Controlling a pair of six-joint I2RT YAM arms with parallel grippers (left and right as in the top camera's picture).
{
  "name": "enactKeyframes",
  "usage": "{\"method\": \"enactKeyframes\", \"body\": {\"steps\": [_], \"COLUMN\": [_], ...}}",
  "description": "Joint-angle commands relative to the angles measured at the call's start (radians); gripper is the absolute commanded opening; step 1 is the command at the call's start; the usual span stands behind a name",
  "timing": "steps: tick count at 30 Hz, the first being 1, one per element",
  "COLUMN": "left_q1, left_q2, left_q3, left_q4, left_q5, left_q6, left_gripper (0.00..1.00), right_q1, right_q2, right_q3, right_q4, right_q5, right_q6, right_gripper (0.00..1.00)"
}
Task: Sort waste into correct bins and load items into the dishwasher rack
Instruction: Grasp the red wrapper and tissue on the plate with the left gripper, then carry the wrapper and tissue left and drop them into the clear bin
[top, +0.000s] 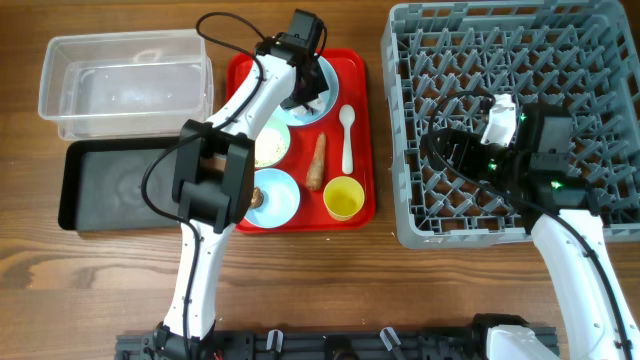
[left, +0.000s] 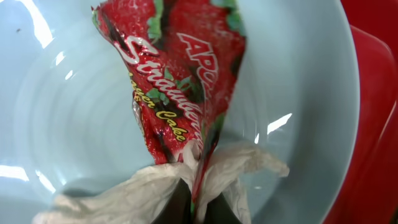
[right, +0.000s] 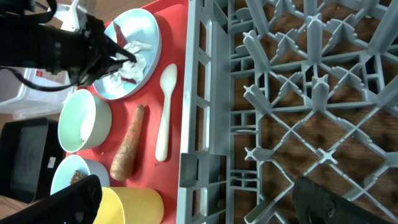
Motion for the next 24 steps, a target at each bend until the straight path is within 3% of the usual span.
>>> {"method": "enactKeyframes", "body": {"steps": [1, 7, 13, 17, 21, 24], "left_q1": [0.034, 0.114, 0.248, 0.357, 0.451, 0.496], "left_q2": [-0.148, -0.352, -0.407, -0.404, -0.398, -0.397], "left_q3": [0.009, 0.009, 0.008, 0.007, -0.037, -0.119], "left_q4": [-0.029, -0.116, -0.188, -0.219, -0.224, -0.174], "left_q5": [0.011, -0.086, -0.092, -0.103, -0.264, -0.289], "left_q6": [0.021, 0.043, 0.03, -0.014, -0.119, -0.171], "left_gripper": [0.04, 0.04, 0.04, 0.04, 0.04, 0.07], "right_q1": [0.006, 0.006, 0.006, 0.006, 0.006, 0.006], "right_q2": [0.005, 0.005, 0.005, 0.005, 0.005, 0.01], "right_q3": [0.018, 0.018, 0.018, 0.018, 0.018, 0.018], "right_q4": [0.005, 0.018, 0.023, 0.023, 0.022, 0.026], "right_q5": [0.006, 0.006, 0.005, 0.006, 0.005, 0.006], "right_q6": [0.013, 0.015, 0.015, 0.023, 0.03, 0.042], "right_gripper": [1.0, 1.0, 1.0, 1.0, 1.0, 1.0]}}
